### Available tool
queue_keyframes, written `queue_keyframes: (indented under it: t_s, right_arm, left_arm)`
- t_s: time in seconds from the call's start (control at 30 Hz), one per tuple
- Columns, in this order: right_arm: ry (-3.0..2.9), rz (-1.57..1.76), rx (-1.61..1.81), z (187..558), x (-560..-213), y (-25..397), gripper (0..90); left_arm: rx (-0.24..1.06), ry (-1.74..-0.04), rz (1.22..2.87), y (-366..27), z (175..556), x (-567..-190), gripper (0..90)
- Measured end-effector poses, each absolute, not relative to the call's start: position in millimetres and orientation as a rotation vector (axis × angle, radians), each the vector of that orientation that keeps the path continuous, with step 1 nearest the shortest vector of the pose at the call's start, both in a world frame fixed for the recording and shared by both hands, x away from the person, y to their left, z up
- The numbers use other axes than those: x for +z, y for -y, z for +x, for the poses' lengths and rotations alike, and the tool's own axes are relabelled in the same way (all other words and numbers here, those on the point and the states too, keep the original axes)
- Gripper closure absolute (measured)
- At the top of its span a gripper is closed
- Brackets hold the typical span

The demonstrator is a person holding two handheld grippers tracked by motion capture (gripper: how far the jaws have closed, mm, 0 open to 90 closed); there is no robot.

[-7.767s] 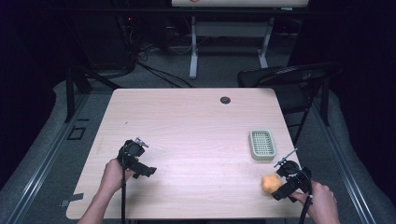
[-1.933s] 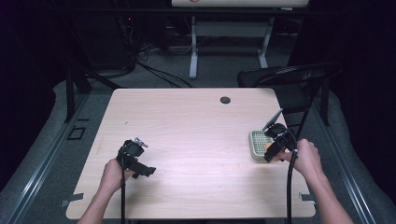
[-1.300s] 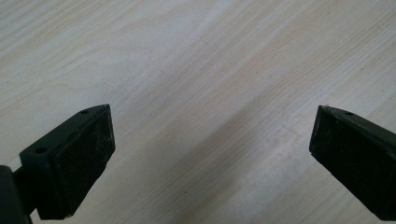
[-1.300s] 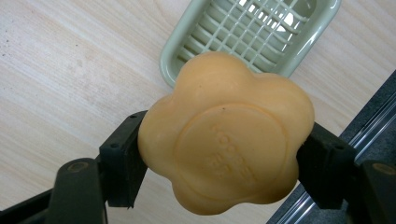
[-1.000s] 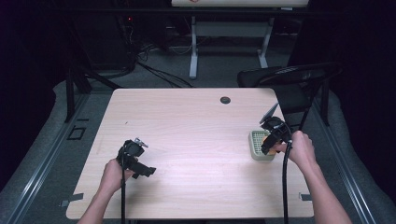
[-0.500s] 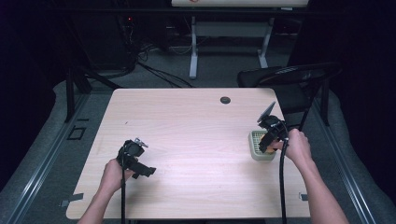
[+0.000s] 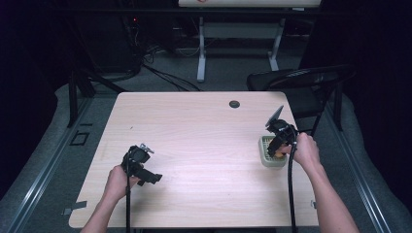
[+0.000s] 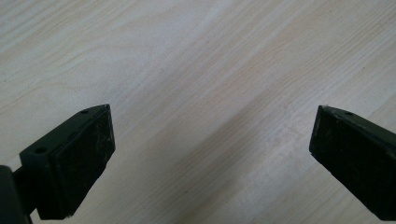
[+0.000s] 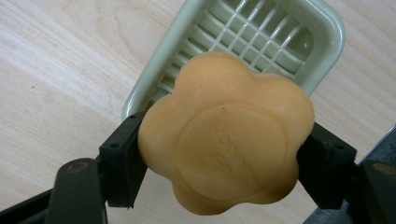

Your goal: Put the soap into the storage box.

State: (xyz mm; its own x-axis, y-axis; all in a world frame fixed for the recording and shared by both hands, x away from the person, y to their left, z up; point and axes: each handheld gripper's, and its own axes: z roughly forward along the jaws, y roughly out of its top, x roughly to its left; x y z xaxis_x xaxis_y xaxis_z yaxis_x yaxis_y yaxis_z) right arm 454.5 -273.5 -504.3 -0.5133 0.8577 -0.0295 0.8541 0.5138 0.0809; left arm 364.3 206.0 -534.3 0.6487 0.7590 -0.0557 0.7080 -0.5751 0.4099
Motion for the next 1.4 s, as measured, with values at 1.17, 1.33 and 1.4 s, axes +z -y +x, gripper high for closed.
queue_keyframes:
  t_s: [1.17,1.33,1.4]
  right_arm:
    - [-2.699,1.495,0.091,467.4,-519.1,273.5,26.9]
    - [-2.728,1.456,0.045,469.6,-518.2,272.3,26.9]
    - [-2.704,1.477,0.09,468.1,-520.9,271.6,26.9]
  left_arm:
    - [0.176,-1.159,2.476,-205.9,364.5,-535.1,0.2]
    - [0.176,-1.16,2.475,-206.1,364.6,-535.2,0.3]
    - [0.175,-1.16,2.475,-206.0,364.6,-535.2,0.2]
